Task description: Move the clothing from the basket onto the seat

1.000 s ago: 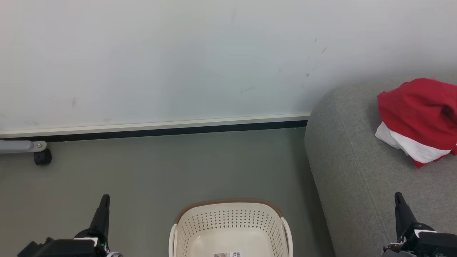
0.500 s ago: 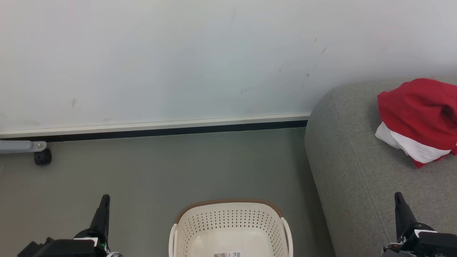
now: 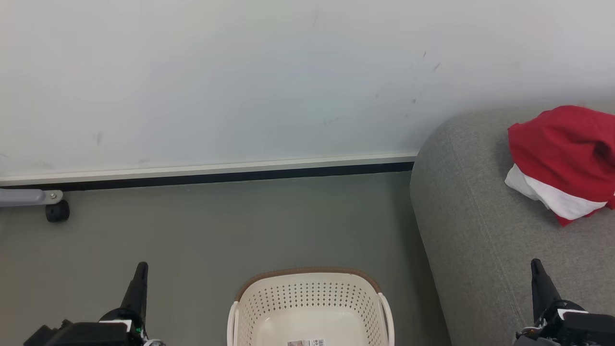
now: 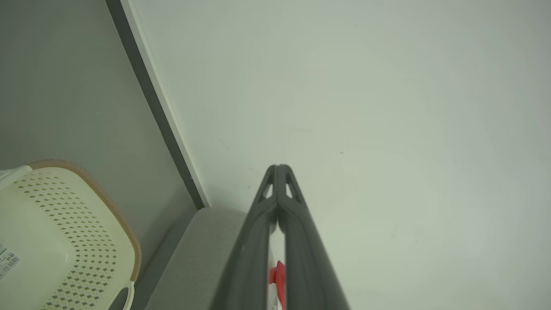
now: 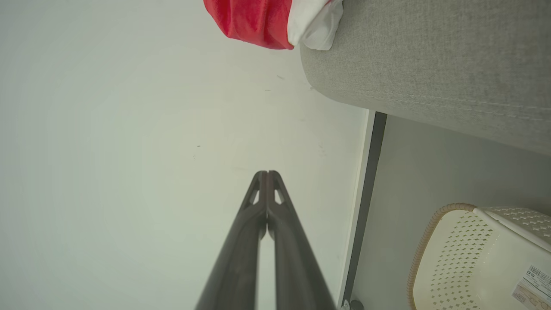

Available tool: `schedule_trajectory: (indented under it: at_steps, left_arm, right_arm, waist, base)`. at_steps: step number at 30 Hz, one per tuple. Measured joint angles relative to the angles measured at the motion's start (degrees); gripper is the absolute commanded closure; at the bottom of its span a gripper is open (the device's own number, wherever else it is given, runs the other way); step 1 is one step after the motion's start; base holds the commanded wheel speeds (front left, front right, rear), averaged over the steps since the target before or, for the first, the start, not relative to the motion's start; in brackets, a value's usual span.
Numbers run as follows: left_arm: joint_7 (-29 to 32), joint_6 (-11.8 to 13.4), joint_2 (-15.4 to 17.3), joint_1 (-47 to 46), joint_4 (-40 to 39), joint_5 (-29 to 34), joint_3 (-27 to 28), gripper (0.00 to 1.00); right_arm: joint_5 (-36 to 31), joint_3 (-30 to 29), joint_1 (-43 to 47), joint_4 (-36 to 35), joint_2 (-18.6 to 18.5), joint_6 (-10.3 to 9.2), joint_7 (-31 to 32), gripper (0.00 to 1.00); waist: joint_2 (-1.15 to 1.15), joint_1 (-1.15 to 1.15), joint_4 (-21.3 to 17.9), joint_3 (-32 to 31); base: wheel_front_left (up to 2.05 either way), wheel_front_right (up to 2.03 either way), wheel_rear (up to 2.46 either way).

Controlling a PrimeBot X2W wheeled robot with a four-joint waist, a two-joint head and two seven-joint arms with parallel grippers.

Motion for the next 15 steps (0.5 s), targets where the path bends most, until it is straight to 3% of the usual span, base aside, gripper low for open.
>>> schedule_trajectory:
  at_steps: [15]
  left_arm:
    - [0.0, 0.0, 0.0, 0.0, 0.04, 0.0, 0.0, 1.0]
  right_arm:
    - [0.01, 0.01, 0.0, 0.0, 0.01, 0.0, 0.0, 1.0]
  waist:
    - [0.0, 0.0, 0.0, 0.0]
  base:
    - [0.0, 0.0, 0.0]
